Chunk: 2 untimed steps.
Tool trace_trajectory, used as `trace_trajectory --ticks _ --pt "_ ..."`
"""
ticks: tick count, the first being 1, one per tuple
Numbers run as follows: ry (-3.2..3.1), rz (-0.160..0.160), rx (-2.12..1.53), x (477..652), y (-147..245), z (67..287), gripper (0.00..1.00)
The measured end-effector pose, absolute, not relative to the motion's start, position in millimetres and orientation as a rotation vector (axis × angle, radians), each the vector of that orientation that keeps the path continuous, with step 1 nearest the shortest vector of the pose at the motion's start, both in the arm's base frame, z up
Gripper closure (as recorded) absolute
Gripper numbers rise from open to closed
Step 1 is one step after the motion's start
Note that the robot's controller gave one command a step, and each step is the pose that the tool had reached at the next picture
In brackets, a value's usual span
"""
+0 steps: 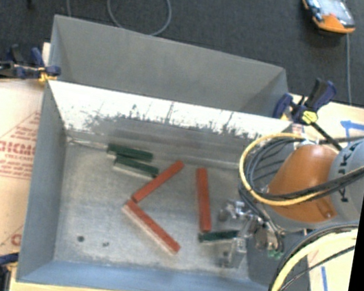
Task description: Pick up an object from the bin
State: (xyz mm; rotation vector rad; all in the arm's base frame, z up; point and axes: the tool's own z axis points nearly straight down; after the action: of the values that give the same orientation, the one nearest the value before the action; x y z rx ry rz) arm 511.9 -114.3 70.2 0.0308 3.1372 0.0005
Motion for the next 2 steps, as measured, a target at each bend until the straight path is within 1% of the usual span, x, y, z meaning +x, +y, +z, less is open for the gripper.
trace_trajectory --ticks 1,2 --pt "3.133 -0.004 0.02 513.9 -115.1 71.5 0.0" --pt "3.134 -0.005 0.017 513.7 -115.2 71.4 1.0"
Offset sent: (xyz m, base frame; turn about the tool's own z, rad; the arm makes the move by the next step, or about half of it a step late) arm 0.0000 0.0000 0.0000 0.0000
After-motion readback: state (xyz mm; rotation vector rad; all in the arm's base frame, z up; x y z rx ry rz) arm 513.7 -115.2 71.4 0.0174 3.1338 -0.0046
